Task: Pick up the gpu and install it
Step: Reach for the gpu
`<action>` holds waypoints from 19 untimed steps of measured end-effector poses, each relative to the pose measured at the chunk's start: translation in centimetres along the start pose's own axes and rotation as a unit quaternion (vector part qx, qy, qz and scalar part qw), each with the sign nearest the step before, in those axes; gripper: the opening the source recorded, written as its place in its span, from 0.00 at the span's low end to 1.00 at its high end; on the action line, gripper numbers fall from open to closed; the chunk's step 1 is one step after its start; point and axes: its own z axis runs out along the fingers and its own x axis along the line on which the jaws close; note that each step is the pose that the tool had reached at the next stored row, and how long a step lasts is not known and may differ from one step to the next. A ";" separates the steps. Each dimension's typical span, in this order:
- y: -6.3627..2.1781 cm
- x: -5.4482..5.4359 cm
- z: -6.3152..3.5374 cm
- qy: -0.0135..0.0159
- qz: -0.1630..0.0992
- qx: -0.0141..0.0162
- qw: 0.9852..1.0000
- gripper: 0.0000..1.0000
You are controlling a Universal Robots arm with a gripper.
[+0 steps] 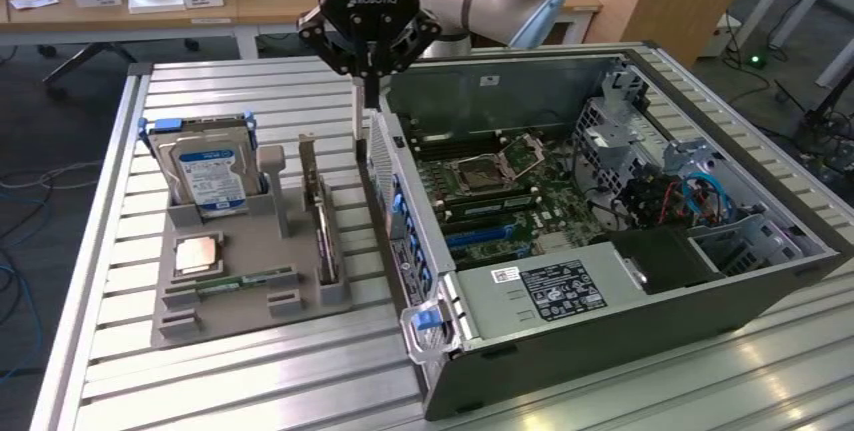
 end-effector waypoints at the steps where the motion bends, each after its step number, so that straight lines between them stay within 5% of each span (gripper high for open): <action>1: -0.03 0.3 0.01 0.000 0.000 0.000 1.000 0.11; 19: -0.41 5.3 0.25 0.000 0.000 0.000 1.000 0.11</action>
